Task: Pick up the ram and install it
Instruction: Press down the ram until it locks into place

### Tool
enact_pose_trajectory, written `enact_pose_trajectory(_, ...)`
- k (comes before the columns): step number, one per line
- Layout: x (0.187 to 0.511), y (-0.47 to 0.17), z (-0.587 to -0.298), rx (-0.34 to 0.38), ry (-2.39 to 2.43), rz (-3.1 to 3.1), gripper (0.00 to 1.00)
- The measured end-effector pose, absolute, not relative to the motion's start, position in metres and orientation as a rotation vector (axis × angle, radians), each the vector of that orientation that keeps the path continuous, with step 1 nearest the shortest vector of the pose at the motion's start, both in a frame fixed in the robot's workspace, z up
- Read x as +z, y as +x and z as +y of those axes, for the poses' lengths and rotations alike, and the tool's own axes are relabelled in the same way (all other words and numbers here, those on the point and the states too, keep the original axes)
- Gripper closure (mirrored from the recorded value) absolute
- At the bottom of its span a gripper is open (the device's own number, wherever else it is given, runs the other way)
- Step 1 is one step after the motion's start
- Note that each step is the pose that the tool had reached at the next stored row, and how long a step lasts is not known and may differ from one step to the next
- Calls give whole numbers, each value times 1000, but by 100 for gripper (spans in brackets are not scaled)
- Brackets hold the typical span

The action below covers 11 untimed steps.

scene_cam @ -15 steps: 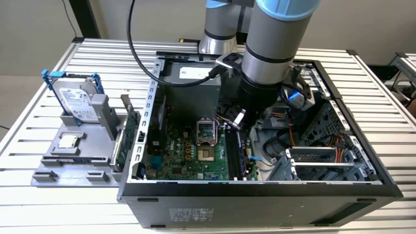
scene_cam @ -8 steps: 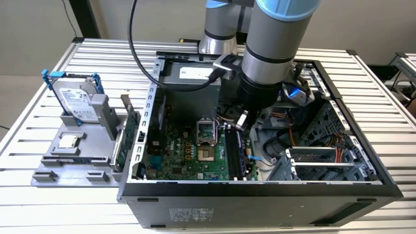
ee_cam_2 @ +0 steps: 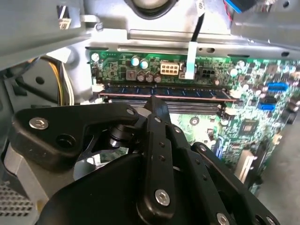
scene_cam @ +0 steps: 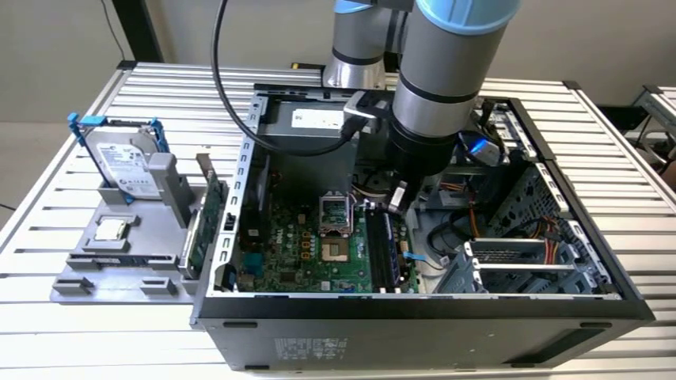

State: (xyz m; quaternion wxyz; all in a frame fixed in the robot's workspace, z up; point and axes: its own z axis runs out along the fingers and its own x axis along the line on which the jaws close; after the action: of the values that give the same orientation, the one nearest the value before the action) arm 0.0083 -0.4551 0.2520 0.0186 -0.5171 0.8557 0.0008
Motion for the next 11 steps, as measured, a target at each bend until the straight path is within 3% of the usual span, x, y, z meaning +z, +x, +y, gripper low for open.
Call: enact_pose_trajectory(11, 252, 8, -455, 6, -1848, 2493, 100)
